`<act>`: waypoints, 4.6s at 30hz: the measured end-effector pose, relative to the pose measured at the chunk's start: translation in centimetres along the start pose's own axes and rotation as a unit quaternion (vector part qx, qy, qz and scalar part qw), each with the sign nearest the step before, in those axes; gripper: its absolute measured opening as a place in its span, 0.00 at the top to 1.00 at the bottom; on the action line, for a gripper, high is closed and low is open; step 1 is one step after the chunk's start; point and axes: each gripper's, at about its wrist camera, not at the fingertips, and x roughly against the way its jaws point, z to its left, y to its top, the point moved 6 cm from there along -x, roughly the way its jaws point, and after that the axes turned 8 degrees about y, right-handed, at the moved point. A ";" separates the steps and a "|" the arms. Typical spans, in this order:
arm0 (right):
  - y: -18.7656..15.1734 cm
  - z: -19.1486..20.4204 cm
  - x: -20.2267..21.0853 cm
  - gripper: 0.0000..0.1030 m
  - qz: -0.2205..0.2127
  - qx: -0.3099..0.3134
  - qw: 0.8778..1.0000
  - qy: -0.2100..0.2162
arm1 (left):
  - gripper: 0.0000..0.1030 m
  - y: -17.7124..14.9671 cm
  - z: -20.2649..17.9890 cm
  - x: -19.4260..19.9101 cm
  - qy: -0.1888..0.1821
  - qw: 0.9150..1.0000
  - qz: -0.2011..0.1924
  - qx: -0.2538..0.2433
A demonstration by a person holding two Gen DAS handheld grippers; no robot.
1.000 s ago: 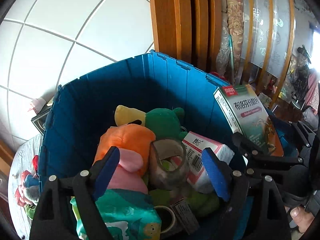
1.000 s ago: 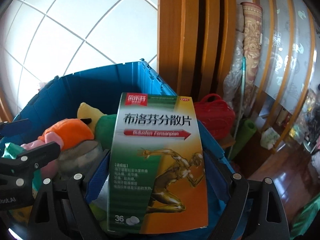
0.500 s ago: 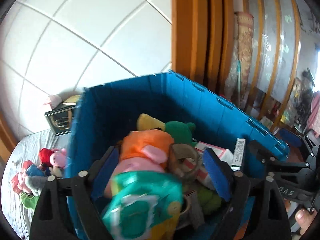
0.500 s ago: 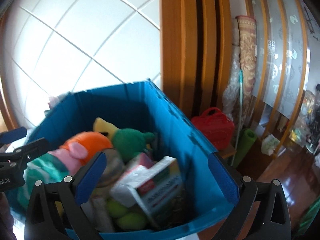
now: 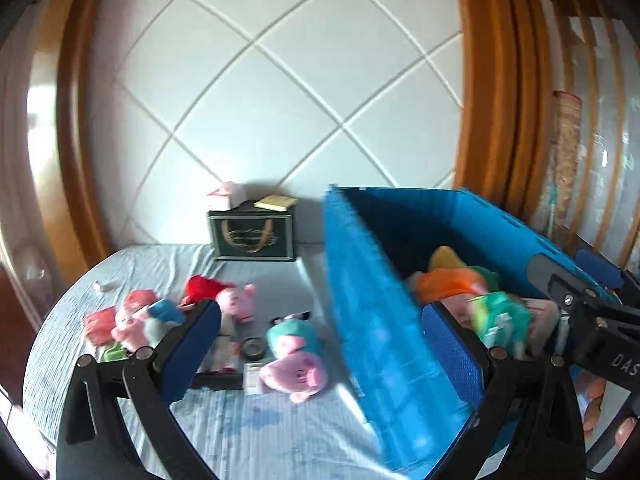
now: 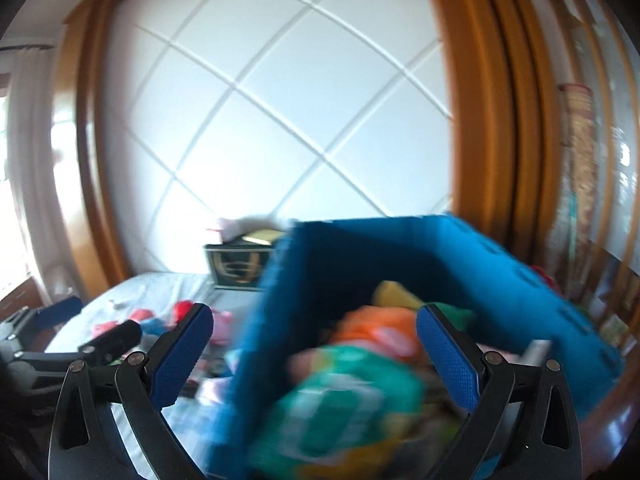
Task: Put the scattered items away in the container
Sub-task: 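Withdraw both tools from the crate back toward the table, then grasp the black flashlight with the left gripper while the right grasps the small white medicine box, then carry the flashlight and medicine box over the blue crate with both grippers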
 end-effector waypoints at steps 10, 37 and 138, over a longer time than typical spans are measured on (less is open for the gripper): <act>-3.3 16.1 -7.3 0.00 0.049 -0.005 0.998 0.037 | 0.01 -3.6 19.1 -3.0 0.055 0.997 0.043 0.024; -18.8 17.4 -25.7 0.00 0.267 -0.044 0.959 0.088 | 0.01 -18.6 34.3 -19.3 0.164 0.944 0.272 0.084; -16.2 20.5 -21.4 0.70 0.220 0.001 0.975 -0.016 | 0.67 -10.6 19.5 -17.6 -0.025 0.991 0.127 -0.047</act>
